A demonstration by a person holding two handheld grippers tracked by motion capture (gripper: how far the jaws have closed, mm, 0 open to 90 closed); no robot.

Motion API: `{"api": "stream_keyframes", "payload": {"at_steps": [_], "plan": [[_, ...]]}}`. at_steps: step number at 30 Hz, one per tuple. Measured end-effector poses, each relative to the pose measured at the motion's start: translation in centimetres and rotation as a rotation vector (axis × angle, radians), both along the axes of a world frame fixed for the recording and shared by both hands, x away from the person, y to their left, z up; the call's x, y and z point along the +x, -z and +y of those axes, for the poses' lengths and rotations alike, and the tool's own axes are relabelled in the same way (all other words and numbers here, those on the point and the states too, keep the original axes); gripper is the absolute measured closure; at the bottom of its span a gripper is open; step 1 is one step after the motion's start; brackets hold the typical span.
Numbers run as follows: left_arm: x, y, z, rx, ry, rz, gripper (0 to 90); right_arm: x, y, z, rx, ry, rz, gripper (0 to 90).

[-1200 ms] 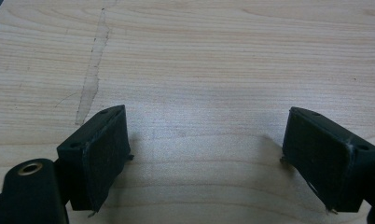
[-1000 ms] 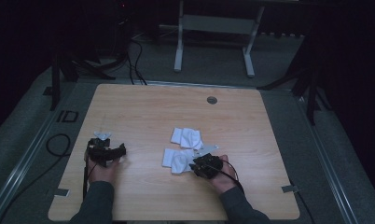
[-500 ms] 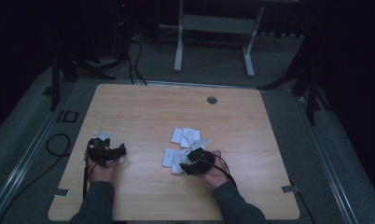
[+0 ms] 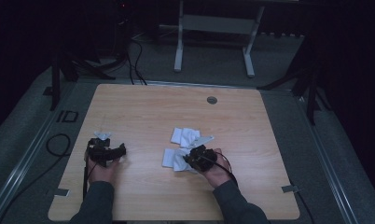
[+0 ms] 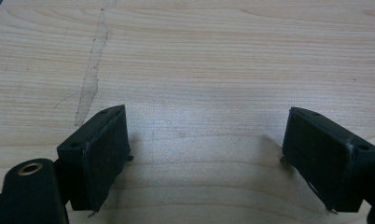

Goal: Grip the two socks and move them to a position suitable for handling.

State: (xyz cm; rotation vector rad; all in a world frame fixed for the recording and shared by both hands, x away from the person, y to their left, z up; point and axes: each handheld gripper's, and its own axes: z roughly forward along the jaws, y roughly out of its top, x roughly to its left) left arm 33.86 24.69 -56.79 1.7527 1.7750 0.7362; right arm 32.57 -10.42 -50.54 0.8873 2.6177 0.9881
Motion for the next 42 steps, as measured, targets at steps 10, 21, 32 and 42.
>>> {"api": "stream_keyframes", "payload": {"at_steps": [10,21,32,42], "plan": [[0.0,0.0,0.0,-0.002,-0.001,-0.002,14.5,-0.6,-2.4,-2.7,-0.011,0.034,-0.041,88.1],[0.0,0.0,0.0,-0.002,-0.001,-0.002,14.5,-0.3,-2.8,-7.8,-0.024,0.132,-0.039,87.7],[0.0,0.0,0.0,-0.002,-0.002,-0.002,14.5,1.0,-1.8,-11.9,-0.064,0.235,-0.010,86.3],[0.0,0.0,0.0,-0.002,-0.001,-0.002,14.6,1.5,-2.1,-12.8,-0.073,0.276,-0.030,61.6]]}}
